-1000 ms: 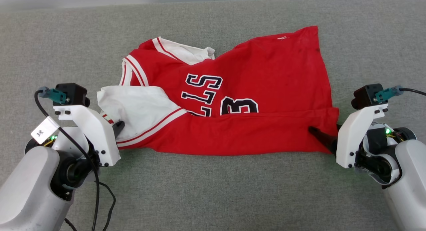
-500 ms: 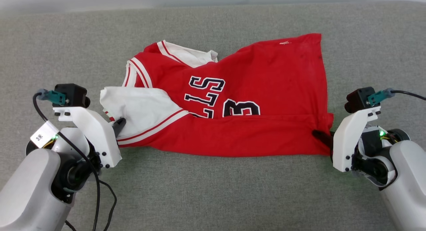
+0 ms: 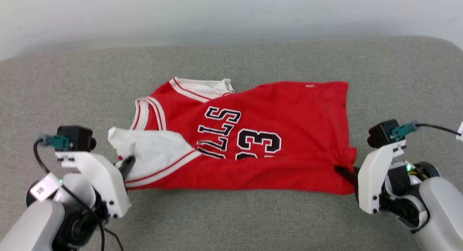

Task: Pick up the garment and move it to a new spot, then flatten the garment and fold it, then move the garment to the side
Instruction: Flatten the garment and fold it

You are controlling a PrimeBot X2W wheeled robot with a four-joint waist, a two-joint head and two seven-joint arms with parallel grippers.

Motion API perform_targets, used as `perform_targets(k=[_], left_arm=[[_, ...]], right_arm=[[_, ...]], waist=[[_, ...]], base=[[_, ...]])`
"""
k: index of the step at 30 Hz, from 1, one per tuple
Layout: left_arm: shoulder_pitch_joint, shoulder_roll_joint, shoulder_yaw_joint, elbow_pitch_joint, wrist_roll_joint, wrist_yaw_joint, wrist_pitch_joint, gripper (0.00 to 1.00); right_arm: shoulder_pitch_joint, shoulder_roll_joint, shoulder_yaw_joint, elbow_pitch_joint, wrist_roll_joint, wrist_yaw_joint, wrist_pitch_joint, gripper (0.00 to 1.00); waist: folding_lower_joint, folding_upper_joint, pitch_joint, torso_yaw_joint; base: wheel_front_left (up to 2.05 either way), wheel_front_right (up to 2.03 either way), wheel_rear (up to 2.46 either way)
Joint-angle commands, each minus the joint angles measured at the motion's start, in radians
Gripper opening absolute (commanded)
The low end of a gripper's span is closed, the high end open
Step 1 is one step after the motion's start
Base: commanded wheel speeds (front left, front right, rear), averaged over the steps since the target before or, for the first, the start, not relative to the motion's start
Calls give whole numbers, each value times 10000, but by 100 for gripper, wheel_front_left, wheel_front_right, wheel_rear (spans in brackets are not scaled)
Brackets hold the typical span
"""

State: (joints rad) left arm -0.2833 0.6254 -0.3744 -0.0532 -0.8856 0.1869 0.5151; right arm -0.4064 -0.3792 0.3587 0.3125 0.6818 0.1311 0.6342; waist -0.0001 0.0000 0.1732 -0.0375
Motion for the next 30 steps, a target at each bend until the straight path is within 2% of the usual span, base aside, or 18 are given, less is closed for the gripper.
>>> perform_targets(k=[1,11,13,15,22,30], left_arm=[[311,93,84,-149,-50,114,-74,0],[2595,443,817,-1078,-582,1012,-392,0],[3414,223,939,-1092,-923,1197,-525,0],[3750,26,964,-903,-1127,1195,-627,0],[3881,-575,848,96,-1476,705,-1038,0],[2910,-906,750,1128,-1221,-12,-1700,0]], right_arm=[[232,-75,-3,-155,118,-7,4,0],[1966,-189,-409,-1380,370,-7,155,0],[2791,52,-745,-1598,411,-7,229,0],[3210,195,-951,-1570,390,-7,259,0],[4094,900,-1555,-1319,29,-7,-137,0],[3792,1299,-1896,-1242,-528,-7,-1349,0]], waist=[[1,0,-191,19],[1,0,-613,92],[1,0,-669,127],[1,0,-686,158],[1,0,-515,250],[1,0,-299,264]], base=[[0,0,0],[0,0,0],[0,0,0],[0,0,0],[0,0,0],[0,0,0]])
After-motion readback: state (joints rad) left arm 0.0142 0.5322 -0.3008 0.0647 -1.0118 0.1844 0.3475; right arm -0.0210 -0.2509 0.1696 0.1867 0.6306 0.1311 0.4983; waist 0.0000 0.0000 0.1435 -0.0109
